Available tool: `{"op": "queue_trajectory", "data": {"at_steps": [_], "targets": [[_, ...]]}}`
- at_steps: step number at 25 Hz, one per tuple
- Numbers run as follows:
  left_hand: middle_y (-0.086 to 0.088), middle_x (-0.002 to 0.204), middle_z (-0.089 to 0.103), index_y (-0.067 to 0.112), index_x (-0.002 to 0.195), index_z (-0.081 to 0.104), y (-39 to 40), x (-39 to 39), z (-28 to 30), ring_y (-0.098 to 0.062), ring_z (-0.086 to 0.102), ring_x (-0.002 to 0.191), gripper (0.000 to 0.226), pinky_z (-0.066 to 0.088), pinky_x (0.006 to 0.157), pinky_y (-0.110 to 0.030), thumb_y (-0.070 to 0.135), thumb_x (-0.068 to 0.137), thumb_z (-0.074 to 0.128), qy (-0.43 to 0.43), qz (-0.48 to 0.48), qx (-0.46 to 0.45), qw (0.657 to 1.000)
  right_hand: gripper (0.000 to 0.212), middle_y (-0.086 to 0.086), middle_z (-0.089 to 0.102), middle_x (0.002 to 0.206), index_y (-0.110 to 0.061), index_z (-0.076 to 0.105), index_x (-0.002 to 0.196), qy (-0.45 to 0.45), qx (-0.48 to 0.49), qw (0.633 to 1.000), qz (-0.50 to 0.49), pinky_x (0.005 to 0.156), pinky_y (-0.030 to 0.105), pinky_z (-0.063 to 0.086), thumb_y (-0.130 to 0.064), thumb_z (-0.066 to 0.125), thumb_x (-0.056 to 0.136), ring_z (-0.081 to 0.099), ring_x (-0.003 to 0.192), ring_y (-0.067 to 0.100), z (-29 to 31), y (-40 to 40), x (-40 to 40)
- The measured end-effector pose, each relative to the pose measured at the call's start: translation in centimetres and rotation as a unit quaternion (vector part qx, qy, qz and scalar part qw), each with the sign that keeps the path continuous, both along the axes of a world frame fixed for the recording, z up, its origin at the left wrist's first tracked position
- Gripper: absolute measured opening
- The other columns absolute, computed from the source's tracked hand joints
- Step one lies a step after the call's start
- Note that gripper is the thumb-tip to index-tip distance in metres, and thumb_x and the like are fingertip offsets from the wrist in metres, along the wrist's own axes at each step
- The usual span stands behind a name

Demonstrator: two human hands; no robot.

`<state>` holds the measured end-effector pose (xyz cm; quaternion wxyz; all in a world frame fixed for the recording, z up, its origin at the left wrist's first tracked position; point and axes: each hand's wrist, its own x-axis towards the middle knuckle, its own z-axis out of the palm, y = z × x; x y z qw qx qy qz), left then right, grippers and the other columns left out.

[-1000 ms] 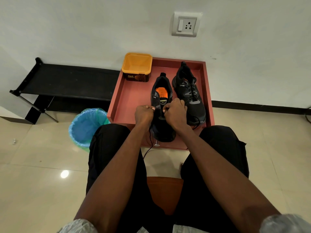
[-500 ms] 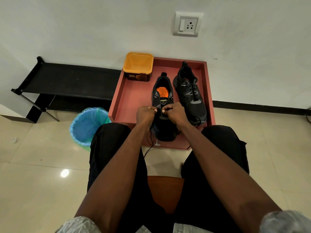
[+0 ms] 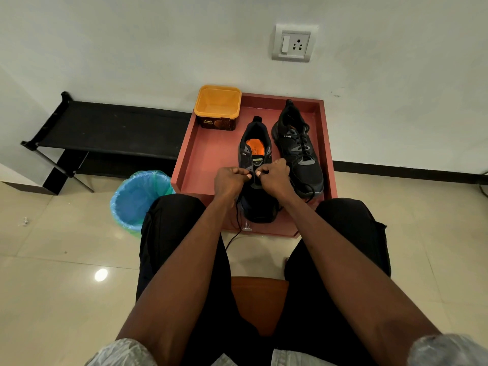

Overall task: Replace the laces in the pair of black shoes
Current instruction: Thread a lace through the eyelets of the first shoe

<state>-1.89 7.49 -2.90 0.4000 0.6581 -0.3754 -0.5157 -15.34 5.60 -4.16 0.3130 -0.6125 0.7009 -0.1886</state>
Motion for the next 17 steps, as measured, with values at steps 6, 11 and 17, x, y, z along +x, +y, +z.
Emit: {"op": "queue_trajectory", "data": {"at_steps": [6, 11, 17], "targets": [[-0.006, 0.073, 0.068, 0.013, 0.074, 0.066, -0.3, -0.3, -0.1, -0.018, 0.061, 0.066, 0.017, 0.053, 0.058, -0.031, 0.006, 0.09, 0.063, -0.062, 0.0, -0.008, 0.998, 0.029, 0.016, 0.049, 0.12, -0.016, 0.069, 0.121, -0.03, -0.08, 0.996, 0.002, 0.085, 0.03, 0.045, -0.014, 0.051, 0.098, 0.051, 0.101, 0.025, 0.7, 0.0, -1.1], [-0.01, 0.08, 0.067, 0.008, 0.09, 0.053, -0.2, 1.1, 1.5, -0.02, 0.062, 0.066, 0.014, 0.053, 0.056, -0.031, 0.008, 0.1, 0.043, -0.011, 0.074, -0.004, 0.997, 0.028, 0.007, 0.066, 0.118, -0.024, 0.065, 0.123, -0.002, -0.065, 0.998, 0.015, 0.073, 0.027, 0.043, -0.017, 0.053, 0.098, 0.061, 0.098, 0.022, 1.4, 0.3, -1.8], [-0.013, 0.107, 0.068, 0.01, 0.114, 0.047, 0.0, 4.4, 5.9, -0.018, 0.071, 0.091, 0.011, 0.059, 0.077, -0.027, 0.01, 0.104, 0.042, 0.195, 0.391, -0.202, 0.876, 0.023, 0.004, 0.067, 0.101, -0.026, 0.068, 0.111, -0.061, -0.032, 0.998, 0.005, 0.056, 0.025, 0.037, -0.016, 0.051, 0.099, 0.057, 0.075, 0.019, 1.6, 0.0, -2.6]]}}
